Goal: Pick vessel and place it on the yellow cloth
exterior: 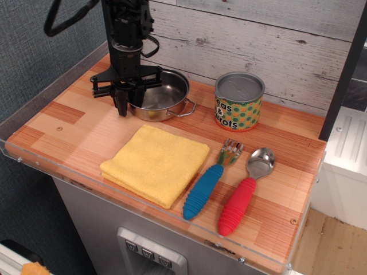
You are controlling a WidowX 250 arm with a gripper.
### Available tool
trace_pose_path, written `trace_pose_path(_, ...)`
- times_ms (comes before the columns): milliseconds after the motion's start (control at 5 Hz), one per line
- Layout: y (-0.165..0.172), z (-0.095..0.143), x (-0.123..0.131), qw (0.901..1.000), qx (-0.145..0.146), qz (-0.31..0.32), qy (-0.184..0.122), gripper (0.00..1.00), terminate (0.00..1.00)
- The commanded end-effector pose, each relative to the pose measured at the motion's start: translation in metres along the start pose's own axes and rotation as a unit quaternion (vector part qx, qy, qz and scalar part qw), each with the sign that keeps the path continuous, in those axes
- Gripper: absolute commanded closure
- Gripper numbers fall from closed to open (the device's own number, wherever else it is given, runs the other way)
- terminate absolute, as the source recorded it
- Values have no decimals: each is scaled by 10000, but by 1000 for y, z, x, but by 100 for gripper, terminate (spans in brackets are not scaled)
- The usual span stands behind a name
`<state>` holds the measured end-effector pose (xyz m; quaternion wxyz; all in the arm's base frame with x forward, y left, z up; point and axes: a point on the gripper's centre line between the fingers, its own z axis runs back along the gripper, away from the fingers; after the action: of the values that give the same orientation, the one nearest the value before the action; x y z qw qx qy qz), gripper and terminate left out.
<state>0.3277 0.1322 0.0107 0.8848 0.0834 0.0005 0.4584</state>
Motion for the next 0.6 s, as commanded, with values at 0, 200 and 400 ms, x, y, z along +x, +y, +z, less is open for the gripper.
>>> trace_pose_path(0,8,29,3,9996,-96,107,-252,100,0)
trace_pose_path(200,13,37,-2,9995,-167,138,-230,100,0)
trace_pose_path(400,17,43,-8,9992,-136,181,-324,100,0)
